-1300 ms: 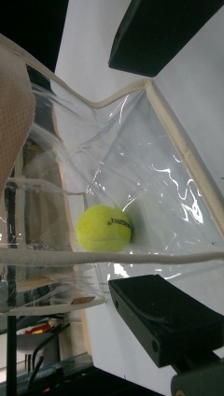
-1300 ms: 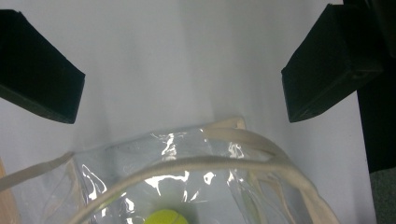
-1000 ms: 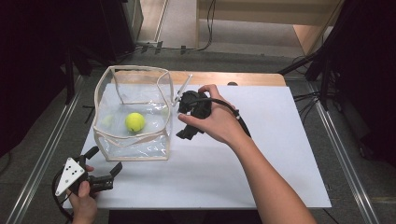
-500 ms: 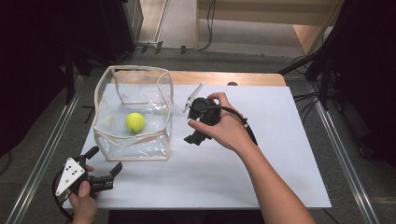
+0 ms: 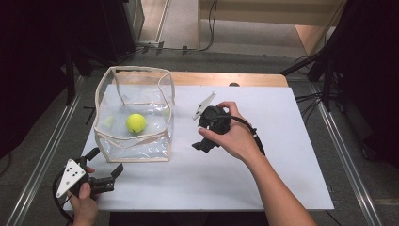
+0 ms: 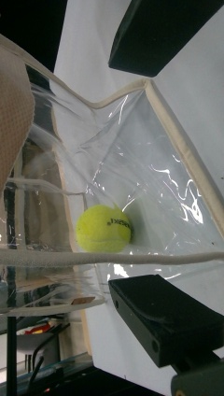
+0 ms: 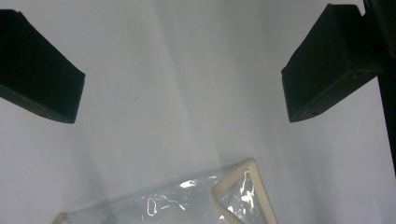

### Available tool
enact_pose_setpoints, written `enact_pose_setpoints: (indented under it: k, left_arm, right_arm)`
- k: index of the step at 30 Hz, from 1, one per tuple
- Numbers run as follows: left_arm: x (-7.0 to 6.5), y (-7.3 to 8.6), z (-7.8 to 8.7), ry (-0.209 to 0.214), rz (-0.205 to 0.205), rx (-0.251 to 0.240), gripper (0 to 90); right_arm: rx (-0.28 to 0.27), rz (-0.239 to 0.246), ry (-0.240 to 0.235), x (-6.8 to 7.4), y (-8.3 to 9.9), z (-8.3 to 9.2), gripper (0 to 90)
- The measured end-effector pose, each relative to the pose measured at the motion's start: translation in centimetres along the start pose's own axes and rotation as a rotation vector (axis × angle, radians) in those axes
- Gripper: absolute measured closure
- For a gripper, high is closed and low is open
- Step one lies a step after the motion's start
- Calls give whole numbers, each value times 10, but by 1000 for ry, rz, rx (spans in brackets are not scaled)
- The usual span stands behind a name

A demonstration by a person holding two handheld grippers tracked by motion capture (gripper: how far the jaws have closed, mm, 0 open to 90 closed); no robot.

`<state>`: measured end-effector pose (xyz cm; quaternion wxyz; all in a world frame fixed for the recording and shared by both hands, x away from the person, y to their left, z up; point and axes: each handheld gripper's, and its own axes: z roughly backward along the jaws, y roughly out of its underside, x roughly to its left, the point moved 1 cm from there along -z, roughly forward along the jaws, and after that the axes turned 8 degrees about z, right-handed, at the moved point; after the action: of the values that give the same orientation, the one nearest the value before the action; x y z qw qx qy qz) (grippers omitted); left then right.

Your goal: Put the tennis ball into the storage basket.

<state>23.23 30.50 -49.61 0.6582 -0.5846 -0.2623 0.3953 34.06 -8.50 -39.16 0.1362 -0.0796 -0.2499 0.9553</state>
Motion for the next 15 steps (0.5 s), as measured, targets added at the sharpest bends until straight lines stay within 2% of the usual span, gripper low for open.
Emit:
enact_pose_setpoints:
  k: [15]
  left_arm:
    - [0,0,0,-1,0,1,0]
  right_arm:
    - [-56,-31,26,4,28,-2,0]
